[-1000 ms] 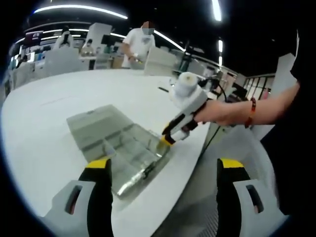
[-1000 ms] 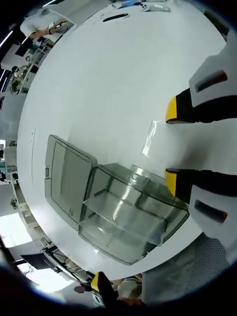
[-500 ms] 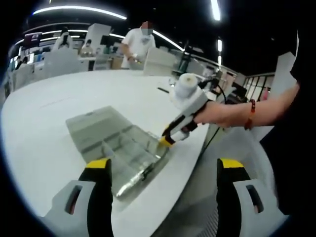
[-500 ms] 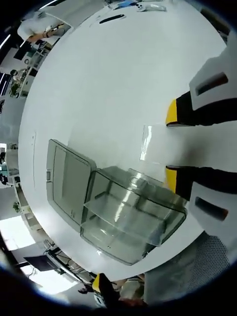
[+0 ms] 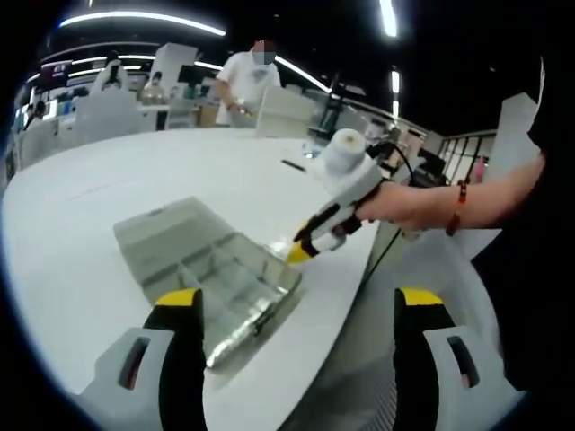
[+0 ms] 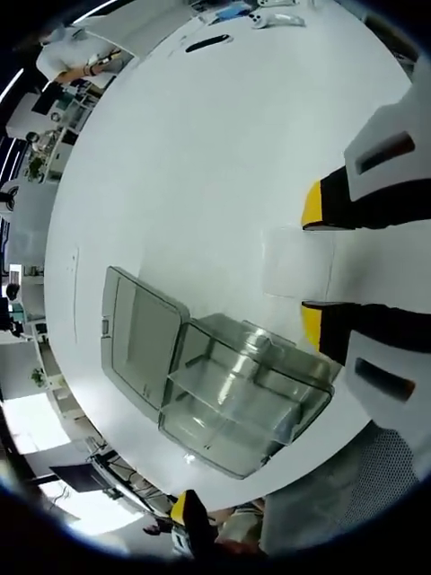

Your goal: Insert the divider into the dual guide fixture by aligning both edges with the guide slots and pushing it downward to the bottom, including one-sided entry, uneven engagement, binding, and posture correction.

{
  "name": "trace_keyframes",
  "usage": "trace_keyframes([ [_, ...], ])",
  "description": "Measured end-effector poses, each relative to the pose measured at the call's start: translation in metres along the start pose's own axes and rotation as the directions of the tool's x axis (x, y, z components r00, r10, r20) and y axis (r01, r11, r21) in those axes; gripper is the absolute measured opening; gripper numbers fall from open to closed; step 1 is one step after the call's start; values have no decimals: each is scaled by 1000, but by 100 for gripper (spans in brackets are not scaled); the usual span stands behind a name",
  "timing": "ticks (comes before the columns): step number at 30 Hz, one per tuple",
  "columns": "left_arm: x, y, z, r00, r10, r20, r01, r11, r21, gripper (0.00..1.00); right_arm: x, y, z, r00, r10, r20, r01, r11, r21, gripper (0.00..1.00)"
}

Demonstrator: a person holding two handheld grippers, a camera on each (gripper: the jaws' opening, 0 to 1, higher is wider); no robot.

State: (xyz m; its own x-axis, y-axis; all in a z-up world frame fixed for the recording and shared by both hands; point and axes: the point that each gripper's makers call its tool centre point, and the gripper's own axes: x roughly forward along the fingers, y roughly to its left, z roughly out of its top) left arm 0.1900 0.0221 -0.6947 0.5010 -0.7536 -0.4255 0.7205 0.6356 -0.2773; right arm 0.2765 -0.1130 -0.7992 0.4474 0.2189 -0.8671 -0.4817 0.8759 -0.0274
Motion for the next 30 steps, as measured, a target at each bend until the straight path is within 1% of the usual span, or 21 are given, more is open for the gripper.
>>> trace_keyframes([
  [9,0,1,2,1000,8,4,-8,1000,-13,86,-9,-4,7,999,-14,38,14,1000,-2,27],
  [15,0,0,8,999,11,33,-10,999,-39,86,-18,-6,14,997,-25,74,25,1000,1,27],
  [18,0,-1,12,999,10,48,-8,999,-39,86,-22,-6,19,995,-25,94,25,1000,4,27],
  [23,0,-4,15,998,13,65,-10,999,-45,86,-28,-3,22,993,-19,115,19,1000,-1,27],
  [30,-1,-6,15,998,13,64,-10,998,-55,86,-33,4,25,990,-9,139,9,1000,3,27],
])
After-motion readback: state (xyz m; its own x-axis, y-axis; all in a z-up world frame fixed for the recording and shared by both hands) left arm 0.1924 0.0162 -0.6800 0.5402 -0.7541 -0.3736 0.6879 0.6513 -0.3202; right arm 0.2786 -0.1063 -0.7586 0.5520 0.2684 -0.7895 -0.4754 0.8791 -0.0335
